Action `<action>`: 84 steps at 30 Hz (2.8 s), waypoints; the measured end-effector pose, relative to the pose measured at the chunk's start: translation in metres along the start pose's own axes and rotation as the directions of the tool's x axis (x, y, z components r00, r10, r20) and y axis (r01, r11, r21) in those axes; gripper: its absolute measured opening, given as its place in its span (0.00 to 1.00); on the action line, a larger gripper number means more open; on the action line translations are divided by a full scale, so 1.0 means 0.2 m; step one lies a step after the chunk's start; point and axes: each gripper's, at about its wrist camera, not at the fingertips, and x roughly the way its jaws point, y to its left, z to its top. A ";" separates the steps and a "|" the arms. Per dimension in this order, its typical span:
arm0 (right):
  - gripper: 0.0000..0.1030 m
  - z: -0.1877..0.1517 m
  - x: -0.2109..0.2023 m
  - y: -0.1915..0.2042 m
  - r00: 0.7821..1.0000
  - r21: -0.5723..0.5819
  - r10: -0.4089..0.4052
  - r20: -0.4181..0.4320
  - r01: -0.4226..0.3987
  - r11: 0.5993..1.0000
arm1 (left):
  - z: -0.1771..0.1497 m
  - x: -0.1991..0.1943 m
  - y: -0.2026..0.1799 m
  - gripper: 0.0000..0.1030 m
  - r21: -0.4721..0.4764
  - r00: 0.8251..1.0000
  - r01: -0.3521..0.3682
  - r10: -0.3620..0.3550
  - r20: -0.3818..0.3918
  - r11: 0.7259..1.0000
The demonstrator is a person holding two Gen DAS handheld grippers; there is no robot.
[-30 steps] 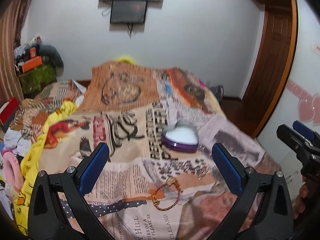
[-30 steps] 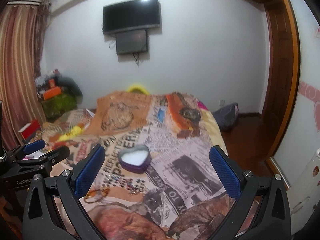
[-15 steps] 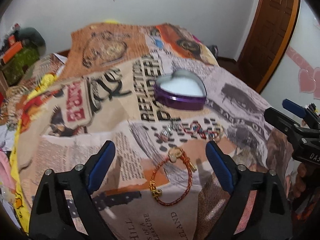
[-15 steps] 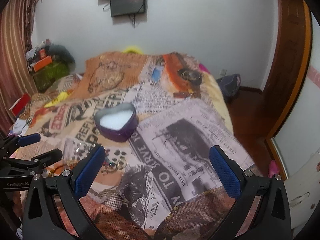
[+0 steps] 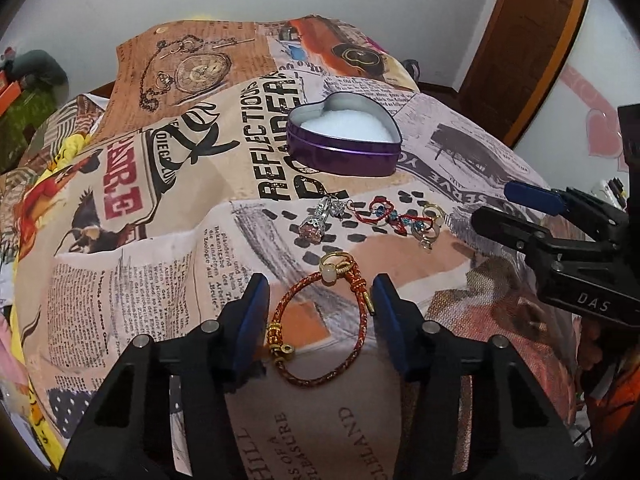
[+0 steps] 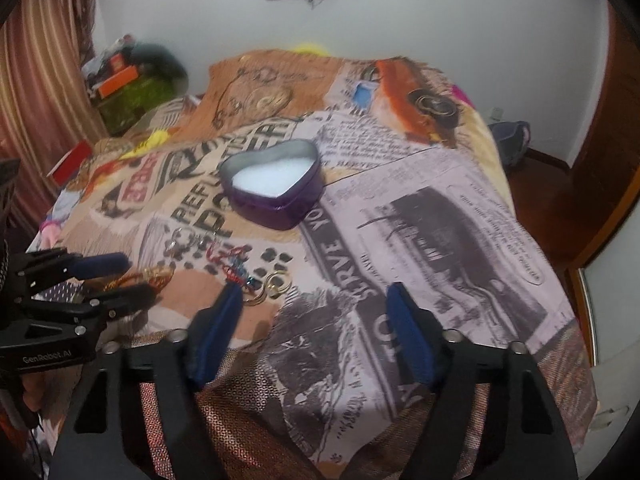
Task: Organize jewelry
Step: 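Lower the left tool toward the red-and-gold braided bracelet, then grasp the braided bracelet with the left tool while the right tool grasps a gold ring, then carry the bracelet and ring into the heart tin with both tools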
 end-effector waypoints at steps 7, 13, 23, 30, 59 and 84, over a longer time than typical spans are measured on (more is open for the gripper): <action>0.56 0.01 0.01 0.07 0.999 -0.046 0.042 -0.009 -0.043 0.998 | -0.02 0.01 0.01 0.45 0.029 1.000 0.010 -0.010 -0.006 1.000; 0.55 0.04 0.02 0.14 0.997 -0.076 0.079 -0.010 -0.080 0.994 | -0.04 0.01 0.08 0.12 0.010 1.000 -0.007 0.007 0.002 1.000; 0.47 0.09 0.04 0.31 0.987 -0.125 0.149 -0.063 -0.156 0.980 | -0.07 -0.12 0.12 0.02 0.010 0.997 0.004 -0.005 0.071 1.000; 0.46 0.12 0.06 0.42 0.983 -0.140 0.161 -0.085 -0.172 0.975 | -0.04 -0.22 0.20 0.01 -0.017 0.990 0.039 -0.036 0.134 0.999; 0.17 0.18 0.34 0.69 0.939 -0.232 0.188 -0.287 -0.258 0.938 | -0.12 -0.31 0.40 0.01 -0.094 0.981 -0.033 0.050 0.188 0.995; 0.17 0.38 -0.06 0.26 0.995 -0.069 0.093 0.042 -0.090 0.994 | 0.22 -0.35 0.15 0.01 -0.022 0.960 -0.024 0.029 0.277 0.999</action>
